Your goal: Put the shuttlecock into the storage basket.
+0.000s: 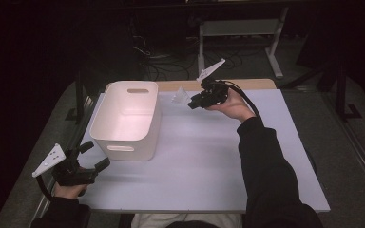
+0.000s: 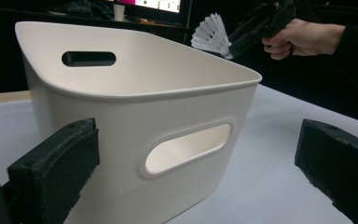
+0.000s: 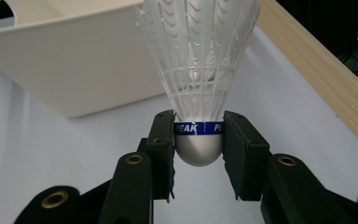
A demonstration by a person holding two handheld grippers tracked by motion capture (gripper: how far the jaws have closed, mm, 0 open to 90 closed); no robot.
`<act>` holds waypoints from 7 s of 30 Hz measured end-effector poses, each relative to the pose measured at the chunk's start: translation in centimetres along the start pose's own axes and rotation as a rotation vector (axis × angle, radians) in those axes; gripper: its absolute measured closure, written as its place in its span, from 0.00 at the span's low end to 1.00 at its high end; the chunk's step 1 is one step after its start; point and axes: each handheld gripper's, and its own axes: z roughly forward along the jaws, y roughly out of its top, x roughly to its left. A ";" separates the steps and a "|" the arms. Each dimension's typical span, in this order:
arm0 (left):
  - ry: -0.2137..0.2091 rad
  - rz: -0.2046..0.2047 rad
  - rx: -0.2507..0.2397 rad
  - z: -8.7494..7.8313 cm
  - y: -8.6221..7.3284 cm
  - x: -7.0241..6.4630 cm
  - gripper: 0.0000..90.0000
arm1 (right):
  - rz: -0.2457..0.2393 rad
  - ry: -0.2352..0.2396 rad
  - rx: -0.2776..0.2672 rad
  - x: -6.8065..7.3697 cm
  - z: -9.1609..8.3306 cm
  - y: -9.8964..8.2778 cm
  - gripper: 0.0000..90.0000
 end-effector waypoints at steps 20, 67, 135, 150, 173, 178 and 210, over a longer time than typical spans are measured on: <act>-0.001 0.002 0.001 0.0 0.0 0.0 0.00 | -0.068 0.043 -0.046 3.0 -2.1 4.1 0.71; 0.004 0.006 0.001 0.0 0.0 -0.1 0.00 | -0.193 0.181 -0.041 8.6 0.2 10.4 0.71; 0.004 -0.002 -0.008 -0.3 0.0 -0.1 0.00 | -0.196 0.298 0.111 9.9 9.8 9.6 0.60; 0.003 -0.002 -0.006 -0.2 0.0 -0.2 0.00 | -0.127 0.235 -0.010 8.9 6.5 9.3 0.25; 0.011 -0.003 -0.004 -0.2 0.0 -0.2 0.00 | -0.053 0.103 -0.101 7.7 1.3 6.2 0.00; 0.012 -0.004 -0.004 -0.1 0.0 -0.2 0.00 | -0.040 0.093 -0.114 7.3 0.8 5.1 0.00; 0.019 -0.001 0.000 0.1 0.0 -0.2 0.00 | 0.075 -0.017 -0.203 5.8 -3.7 -2.7 0.00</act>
